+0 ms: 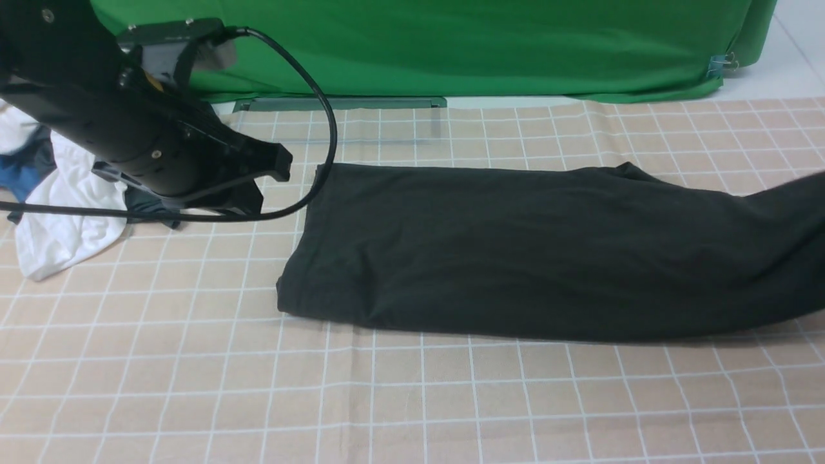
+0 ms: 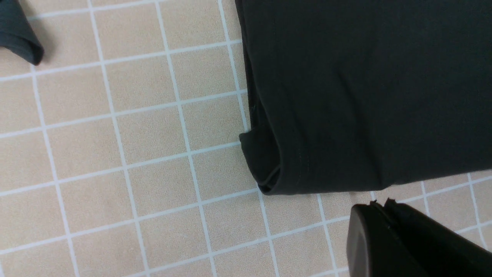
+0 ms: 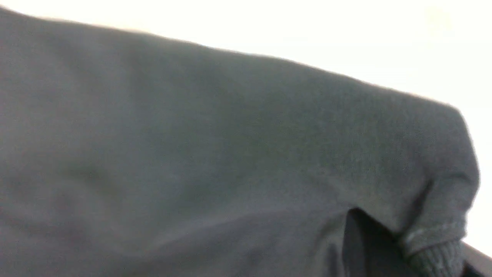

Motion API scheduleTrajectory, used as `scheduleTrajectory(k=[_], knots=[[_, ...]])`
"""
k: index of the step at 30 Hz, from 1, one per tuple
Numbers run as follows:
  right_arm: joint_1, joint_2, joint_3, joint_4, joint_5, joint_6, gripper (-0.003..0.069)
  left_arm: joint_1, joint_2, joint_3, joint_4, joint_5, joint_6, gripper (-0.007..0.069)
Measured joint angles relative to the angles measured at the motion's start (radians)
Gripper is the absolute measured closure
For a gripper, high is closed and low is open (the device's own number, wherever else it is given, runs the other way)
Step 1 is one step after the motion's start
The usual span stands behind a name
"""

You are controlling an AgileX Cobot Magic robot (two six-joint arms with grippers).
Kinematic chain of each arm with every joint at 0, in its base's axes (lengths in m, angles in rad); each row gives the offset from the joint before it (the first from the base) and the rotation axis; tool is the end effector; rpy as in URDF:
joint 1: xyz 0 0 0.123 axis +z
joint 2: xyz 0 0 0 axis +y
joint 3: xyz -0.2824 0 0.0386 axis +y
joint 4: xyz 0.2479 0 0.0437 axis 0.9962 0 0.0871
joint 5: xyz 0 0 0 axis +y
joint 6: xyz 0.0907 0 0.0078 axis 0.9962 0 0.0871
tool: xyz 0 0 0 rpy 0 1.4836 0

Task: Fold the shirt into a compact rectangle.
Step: 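Fold the right end of the dark garment over onto its left end with the right gripper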

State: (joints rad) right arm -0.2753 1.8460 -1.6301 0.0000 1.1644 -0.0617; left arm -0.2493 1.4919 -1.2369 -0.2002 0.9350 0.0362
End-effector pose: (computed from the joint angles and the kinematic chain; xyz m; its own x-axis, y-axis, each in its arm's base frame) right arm 0.3755 -0.1061 0.2863 -0.9405 0.2016 -0.2736 0.2143 0.9766 -0.0169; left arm 0.2952 -0.0902 0.3075 -0.8839 0.1399 -0.4462 0.2418 0.9535 -0.1800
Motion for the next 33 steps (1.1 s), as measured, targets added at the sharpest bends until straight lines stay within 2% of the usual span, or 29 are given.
scheduleTrajectory(k=[8,9,11,20,25,33], knots=[[0.290,-0.020,-0.166,0.111,0.045,0.000,0.0557,0.000,-0.045,0.000,0.011,0.011,-0.002,0.0606],[0.290,-0.020,-0.168,0.114,0.044,0.000,0.0557,0.000,-0.045,0.000,0.012,0.013,-0.002,0.0606],[0.406,-0.020,-0.191,0.157,0.016,0.007,0.0557,0.000,-0.066,0.000,0.017,0.027,-0.003,0.0606],[0.657,0.020,-0.196,0.248,-0.194,0.115,0.0557,0.000,-0.113,0.000,0.016,0.039,-0.003,0.0606],[0.750,0.107,-0.196,0.310,-0.318,0.170,0.0557,0.000,-0.124,0.000,0.012,0.048,-0.003,0.0606],[0.798,0.240,-0.196,0.366,-0.487,0.235,0.0557,0.000,-0.124,0.000,0.005,0.058,-0.007,0.0606]])
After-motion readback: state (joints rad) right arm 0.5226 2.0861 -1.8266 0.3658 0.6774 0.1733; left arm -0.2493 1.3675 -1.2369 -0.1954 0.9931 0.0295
